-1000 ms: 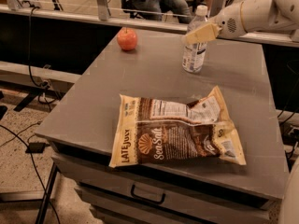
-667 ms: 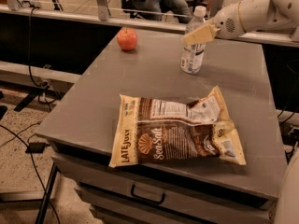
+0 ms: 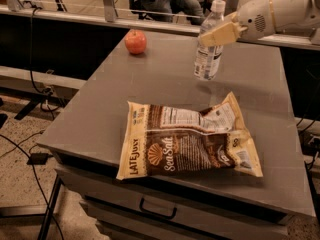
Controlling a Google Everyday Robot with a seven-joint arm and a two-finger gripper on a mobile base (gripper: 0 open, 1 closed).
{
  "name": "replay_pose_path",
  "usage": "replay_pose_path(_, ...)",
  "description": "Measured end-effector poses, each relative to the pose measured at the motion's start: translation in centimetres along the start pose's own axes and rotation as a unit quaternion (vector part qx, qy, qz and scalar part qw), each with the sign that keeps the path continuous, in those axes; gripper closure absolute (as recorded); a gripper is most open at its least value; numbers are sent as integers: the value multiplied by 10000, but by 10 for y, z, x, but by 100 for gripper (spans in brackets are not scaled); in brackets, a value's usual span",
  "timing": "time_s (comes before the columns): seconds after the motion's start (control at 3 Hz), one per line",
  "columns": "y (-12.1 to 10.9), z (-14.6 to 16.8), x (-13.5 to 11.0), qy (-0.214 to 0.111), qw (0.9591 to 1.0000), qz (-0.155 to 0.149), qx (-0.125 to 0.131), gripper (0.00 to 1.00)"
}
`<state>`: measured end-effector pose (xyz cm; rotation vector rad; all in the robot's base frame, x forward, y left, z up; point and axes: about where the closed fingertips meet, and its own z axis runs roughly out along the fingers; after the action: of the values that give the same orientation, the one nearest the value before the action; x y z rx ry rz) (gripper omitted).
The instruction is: Move blue plastic bottle near brown chip bag
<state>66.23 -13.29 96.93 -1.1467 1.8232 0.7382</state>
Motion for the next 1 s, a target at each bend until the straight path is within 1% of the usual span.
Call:
replay_pose_path(0.33, 53, -4, -9, -66, 9989, -352, -293, 100)
replay_pose_path(0.67, 96, 15, -1, 151, 9960, -584, -665, 100)
replay_pose_path(1.0, 101, 21, 3, 197, 9955, -567, -738, 100)
